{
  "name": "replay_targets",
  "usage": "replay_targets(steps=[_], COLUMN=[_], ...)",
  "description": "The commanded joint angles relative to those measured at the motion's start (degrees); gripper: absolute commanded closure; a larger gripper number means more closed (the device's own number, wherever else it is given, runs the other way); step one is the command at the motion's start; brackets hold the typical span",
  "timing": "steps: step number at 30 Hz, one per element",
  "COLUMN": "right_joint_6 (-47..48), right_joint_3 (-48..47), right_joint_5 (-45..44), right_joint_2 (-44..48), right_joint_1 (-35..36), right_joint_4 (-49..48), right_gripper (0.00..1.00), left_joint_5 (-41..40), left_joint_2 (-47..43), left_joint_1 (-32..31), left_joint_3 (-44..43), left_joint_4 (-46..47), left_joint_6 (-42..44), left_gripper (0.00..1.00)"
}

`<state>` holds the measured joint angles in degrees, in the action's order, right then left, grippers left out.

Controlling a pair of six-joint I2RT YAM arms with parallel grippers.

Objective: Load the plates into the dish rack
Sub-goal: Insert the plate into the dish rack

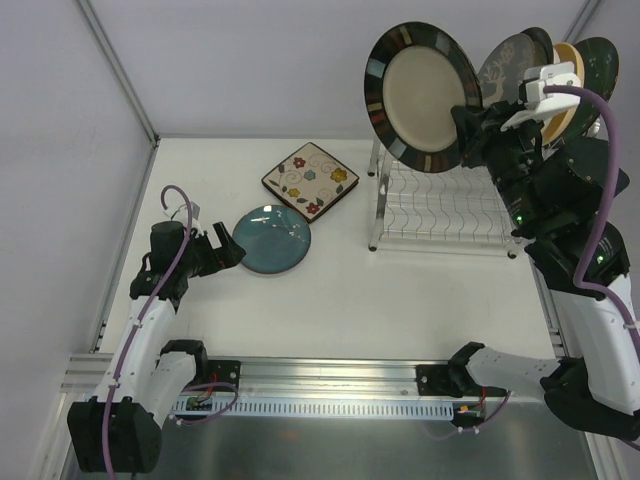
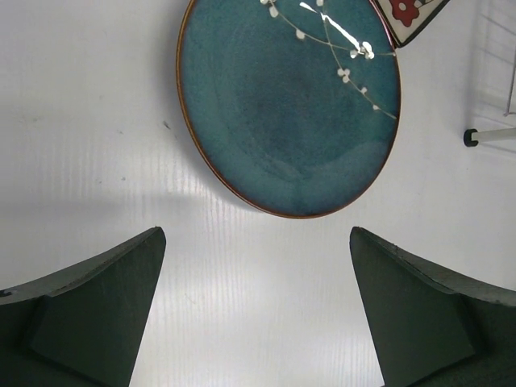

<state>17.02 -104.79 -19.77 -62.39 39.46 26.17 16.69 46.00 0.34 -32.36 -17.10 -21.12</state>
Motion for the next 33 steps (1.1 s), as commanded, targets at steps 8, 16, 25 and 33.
replay_targets(steps=[8, 16, 25, 33], right_joint_6=[17.77, 22.28, 17.0, 14.89], right_joint_3=[-10.16, -12.72, -8.76, -6.74], right_joint_5=[-13.36, -16.35, -15.21, -11.79], right_joint_2=[-6.24, -11.08, -13.19, -15.57], right_joint_1=[-2.02, -10.1, -19.33, -23.99], right_joint_4=[-30.56, -29.78, -26.44, -24.24], right_gripper=[0.99, 0.99, 1.0, 1.0], left_joint_5=[-3.06, -3.42, -2.89, -2.71], left_joint_2=[1.81, 2.52, 3.57, 3.57], left_joint_1=[-0.16, -0.16, -0.16, -0.08], left_joint_3=[-3.41, -3.41, -3.5, -3.68], left_joint_4=[-1.27, -1.35, -1.27, -1.18], left_joint_6=[4.34, 4.07, 3.55, 3.63], left_gripper=[0.01, 0.01, 0.01, 0.01])
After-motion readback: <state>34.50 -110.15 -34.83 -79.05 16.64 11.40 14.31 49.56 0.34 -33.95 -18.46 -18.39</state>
